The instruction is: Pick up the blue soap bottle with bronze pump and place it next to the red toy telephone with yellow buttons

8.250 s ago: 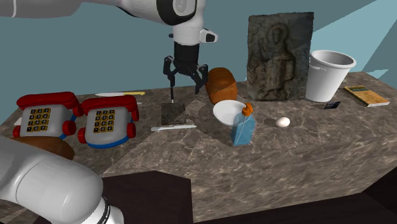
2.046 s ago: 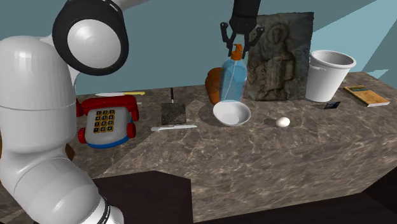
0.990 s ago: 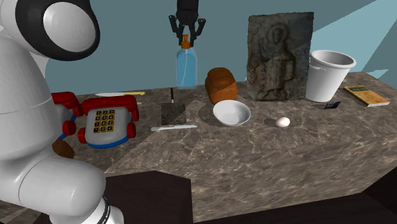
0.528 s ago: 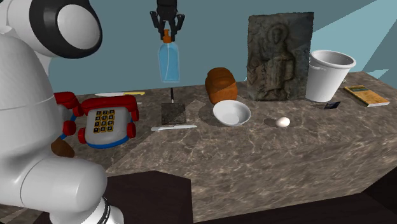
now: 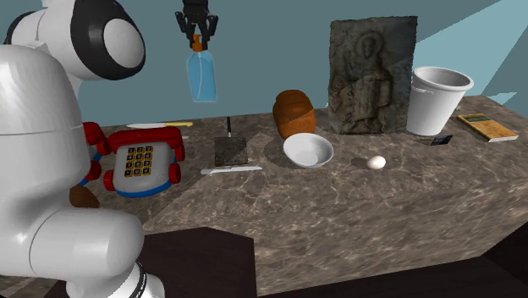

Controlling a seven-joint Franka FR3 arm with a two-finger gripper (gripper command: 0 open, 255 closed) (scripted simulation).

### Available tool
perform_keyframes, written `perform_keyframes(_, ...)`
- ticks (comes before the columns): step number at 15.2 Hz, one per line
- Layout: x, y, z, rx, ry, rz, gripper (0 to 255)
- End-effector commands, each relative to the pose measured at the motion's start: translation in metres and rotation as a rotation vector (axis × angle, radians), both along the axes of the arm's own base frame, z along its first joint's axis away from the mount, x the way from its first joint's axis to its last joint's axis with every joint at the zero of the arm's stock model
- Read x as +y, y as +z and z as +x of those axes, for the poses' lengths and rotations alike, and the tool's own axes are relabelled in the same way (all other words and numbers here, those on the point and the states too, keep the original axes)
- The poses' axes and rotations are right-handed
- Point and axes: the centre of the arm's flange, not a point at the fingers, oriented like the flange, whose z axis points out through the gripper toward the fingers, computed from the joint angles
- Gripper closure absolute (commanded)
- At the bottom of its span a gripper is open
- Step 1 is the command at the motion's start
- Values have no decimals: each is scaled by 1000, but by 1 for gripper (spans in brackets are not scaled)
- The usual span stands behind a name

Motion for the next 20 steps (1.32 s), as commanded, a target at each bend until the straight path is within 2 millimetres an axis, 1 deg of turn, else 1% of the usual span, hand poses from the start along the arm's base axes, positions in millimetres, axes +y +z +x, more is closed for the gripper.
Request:
perform_keyframes(1,27,0,8,0,-1,0,255)
perform_keyframes(2,37,0,11,0,-1,0,255)
perform_keyframes(20,37,-95,11,0,-1,0,255)
